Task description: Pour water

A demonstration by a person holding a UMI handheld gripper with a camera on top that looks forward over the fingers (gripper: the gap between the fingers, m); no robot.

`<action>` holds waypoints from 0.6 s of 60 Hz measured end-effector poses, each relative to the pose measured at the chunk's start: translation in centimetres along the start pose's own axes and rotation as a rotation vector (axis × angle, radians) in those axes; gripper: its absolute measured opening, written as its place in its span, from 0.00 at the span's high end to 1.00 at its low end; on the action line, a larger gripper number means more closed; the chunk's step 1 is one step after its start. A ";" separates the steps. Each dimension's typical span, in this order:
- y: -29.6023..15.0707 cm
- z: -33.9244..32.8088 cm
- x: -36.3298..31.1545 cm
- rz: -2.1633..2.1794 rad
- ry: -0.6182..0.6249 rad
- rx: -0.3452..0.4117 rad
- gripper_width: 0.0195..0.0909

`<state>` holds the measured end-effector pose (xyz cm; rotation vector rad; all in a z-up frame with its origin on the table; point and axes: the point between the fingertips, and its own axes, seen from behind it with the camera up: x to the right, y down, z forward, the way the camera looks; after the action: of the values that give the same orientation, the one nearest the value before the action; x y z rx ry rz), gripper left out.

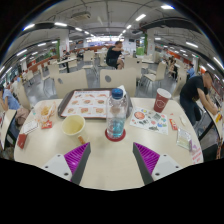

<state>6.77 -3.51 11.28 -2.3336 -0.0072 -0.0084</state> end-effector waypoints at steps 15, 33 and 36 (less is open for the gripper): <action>3.7 -9.1 -3.0 0.033 0.063 -0.022 0.08; 4.6 -12.7 -5.9 0.004 0.050 0.000 0.08; 4.5 -12.9 -6.0 0.006 0.051 0.004 0.08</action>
<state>0.73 -15.98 16.92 -2.3286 0.0257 -0.0650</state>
